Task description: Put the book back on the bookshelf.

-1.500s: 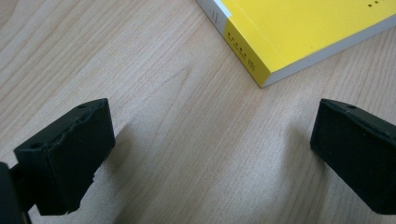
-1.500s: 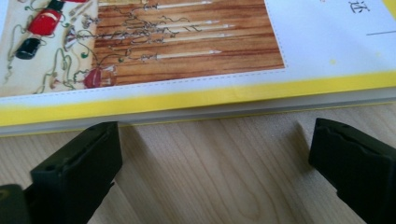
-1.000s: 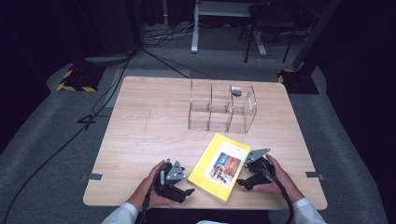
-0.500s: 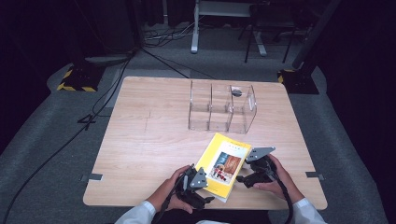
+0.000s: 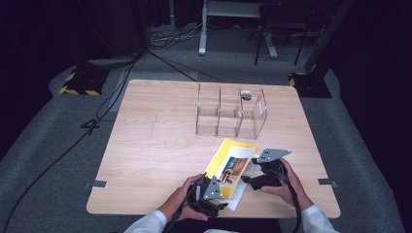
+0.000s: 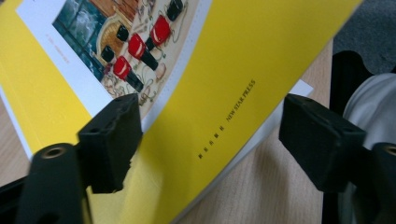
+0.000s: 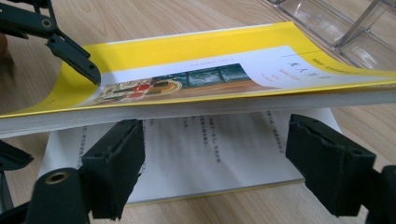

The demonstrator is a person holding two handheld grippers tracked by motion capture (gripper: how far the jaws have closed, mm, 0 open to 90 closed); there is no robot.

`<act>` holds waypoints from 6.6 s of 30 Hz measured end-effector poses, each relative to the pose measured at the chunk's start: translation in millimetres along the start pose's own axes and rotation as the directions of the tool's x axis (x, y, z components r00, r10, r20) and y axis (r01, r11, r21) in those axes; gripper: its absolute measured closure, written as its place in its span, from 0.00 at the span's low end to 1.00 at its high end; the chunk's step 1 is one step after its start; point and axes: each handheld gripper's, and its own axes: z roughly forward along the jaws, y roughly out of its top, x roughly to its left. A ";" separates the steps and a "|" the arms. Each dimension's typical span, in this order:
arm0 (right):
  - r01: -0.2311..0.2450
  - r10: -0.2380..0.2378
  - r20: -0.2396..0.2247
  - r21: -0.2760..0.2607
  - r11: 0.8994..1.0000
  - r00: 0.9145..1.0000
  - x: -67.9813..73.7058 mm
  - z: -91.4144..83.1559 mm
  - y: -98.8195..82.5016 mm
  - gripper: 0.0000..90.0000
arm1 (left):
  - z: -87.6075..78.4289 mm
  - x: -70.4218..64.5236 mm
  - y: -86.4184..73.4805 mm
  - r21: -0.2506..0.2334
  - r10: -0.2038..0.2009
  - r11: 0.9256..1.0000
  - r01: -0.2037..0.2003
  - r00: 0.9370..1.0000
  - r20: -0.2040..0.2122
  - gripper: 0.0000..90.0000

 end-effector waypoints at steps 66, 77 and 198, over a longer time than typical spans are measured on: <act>0.458 -0.457 0.044 -0.134 0.879 0.888 19.2 30.2 -6.3 0.86 | -91.3 80.9 -61.4 -0.112 -0.144 0.985 0.135 0.986 -0.080 0.68; 0.471 -0.469 0.043 -0.084 0.878 0.882 34.6 30.4 3.2 0.88 | -85.1 51.1 -23.9 -0.057 -0.150 0.988 0.143 0.976 -0.156 0.38; 0.099 -0.131 -0.051 -0.411 0.906 0.990 10.5 34.4 51.6 0.45 | -99.5 48.5 -48.9 -0.201 -0.243 0.957 0.211 0.959 -0.148 0.83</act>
